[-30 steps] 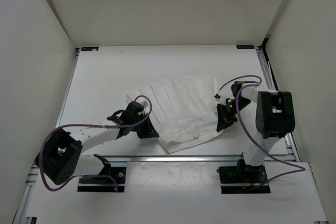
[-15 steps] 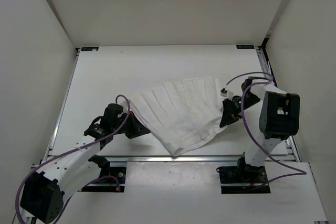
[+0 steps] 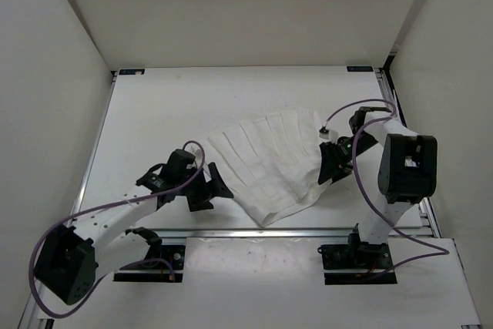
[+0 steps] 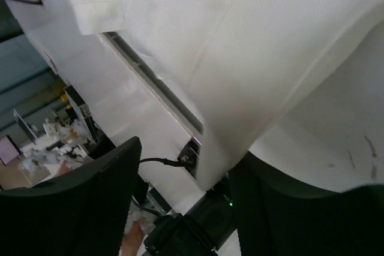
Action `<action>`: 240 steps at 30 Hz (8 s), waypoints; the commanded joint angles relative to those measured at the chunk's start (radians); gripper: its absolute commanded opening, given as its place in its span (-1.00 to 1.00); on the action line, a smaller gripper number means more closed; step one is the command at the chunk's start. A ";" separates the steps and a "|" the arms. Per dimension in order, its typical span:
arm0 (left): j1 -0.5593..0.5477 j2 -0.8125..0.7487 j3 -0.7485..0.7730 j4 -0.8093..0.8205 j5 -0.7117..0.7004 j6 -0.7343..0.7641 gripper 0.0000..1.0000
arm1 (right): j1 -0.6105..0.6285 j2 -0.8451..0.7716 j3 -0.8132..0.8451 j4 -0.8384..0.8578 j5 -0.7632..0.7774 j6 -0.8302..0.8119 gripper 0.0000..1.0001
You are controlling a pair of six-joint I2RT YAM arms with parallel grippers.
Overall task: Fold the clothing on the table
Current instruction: Fold the skirt
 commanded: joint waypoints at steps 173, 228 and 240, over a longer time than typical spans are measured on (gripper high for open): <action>0.246 0.415 0.251 -0.106 -0.042 0.339 0.97 | 0.210 0.097 0.200 0.286 0.001 0.343 0.48; 0.426 -0.183 -0.134 -0.026 0.246 0.157 -1.00 | 0.206 -0.198 -0.153 0.294 0.055 0.274 -1.00; 0.412 -0.141 -0.036 0.381 0.229 -0.192 -0.79 | 0.124 -0.135 0.331 0.353 -0.037 0.346 -0.84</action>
